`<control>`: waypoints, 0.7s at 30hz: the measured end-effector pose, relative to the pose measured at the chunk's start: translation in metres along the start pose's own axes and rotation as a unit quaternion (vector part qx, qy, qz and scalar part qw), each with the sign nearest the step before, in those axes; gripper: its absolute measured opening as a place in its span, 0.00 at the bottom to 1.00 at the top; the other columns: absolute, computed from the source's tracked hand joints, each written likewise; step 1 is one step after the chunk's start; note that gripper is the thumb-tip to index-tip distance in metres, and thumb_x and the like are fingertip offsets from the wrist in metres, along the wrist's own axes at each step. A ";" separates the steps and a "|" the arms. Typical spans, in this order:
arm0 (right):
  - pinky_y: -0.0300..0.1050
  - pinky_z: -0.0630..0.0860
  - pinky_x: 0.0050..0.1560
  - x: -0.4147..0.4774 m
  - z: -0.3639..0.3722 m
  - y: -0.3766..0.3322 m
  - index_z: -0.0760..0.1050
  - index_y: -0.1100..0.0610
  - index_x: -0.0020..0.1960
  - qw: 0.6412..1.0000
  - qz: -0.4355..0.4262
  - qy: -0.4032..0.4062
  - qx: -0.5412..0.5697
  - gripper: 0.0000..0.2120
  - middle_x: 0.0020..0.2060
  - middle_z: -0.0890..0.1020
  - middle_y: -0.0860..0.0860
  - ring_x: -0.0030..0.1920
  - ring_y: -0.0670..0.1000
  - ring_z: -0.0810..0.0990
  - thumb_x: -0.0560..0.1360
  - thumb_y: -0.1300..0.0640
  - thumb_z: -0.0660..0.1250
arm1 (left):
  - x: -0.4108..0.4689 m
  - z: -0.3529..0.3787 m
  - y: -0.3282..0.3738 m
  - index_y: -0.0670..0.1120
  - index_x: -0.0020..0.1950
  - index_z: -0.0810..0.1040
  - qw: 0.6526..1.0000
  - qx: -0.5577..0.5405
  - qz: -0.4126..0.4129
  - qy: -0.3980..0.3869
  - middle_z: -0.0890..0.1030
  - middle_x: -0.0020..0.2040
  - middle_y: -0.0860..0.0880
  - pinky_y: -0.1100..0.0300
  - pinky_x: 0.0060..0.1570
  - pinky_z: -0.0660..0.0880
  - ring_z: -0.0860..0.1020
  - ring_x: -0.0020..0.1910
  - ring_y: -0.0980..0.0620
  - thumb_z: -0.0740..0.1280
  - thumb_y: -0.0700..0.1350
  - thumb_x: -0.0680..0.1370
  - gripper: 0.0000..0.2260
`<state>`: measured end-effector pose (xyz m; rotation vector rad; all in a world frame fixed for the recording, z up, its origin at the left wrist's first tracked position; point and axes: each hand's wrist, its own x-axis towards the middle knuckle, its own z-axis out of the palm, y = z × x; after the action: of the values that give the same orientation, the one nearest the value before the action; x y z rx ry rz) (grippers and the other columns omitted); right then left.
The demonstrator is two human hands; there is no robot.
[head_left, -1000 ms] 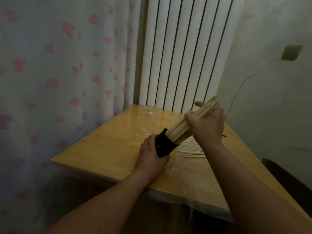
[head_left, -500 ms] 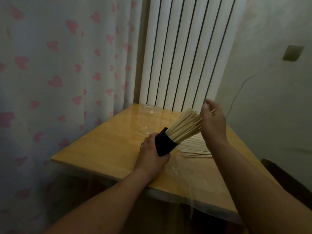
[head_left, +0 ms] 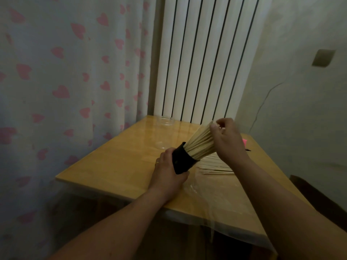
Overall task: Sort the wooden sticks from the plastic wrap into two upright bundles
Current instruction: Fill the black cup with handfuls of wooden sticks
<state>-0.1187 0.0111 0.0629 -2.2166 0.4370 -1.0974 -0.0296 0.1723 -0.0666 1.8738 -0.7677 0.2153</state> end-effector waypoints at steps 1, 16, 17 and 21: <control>0.44 0.76 0.56 0.000 0.000 0.000 0.70 0.54 0.75 1.000 -0.003 0.013 -0.004 0.21 0.66 0.75 0.48 0.62 0.48 0.77 0.86 0.46 0.61 | 0.000 0.000 0.000 0.59 0.75 0.63 1.000 0.003 0.004 -0.001 0.71 0.66 0.57 0.51 0.66 0.75 0.70 0.66 0.53 0.79 0.51 0.72 0.36; 0.43 0.75 0.37 -0.056 -0.058 0.038 0.81 0.54 0.31 0.995 0.016 -0.016 -0.102 0.27 0.25 0.82 0.49 0.26 0.44 0.79 0.87 0.49 0.60 | 0.003 0.000 -0.001 0.56 0.76 0.62 1.000 -0.003 -0.022 0.003 0.70 0.68 0.56 0.51 0.65 0.74 0.70 0.67 0.52 0.79 0.55 0.73 0.37; 0.44 0.79 0.39 -0.065 -0.056 0.046 0.82 0.53 0.32 0.987 0.024 -0.071 -0.145 0.28 0.26 0.83 0.48 0.26 0.43 0.80 0.86 0.46 0.60 | 0.003 0.000 -0.001 0.56 0.76 0.62 1.000 -0.006 -0.026 0.003 0.71 0.68 0.56 0.50 0.65 0.75 0.71 0.67 0.52 0.79 0.55 0.73 0.38; 0.51 0.81 0.55 -0.083 -0.036 0.087 0.84 0.48 0.55 0.922 0.041 -0.232 -0.309 0.15 0.52 0.86 0.45 0.51 0.48 0.83 0.85 0.44 0.60 | 0.004 0.001 -0.002 0.57 0.76 0.63 0.999 -0.013 -0.031 0.003 0.72 0.67 0.56 0.45 0.68 0.76 0.72 0.67 0.51 0.80 0.55 0.71 0.38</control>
<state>-0.1989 -0.0239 -0.0267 -2.8638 0.7257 -0.3714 -0.0257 0.1704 -0.0664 1.8697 -0.7035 0.1707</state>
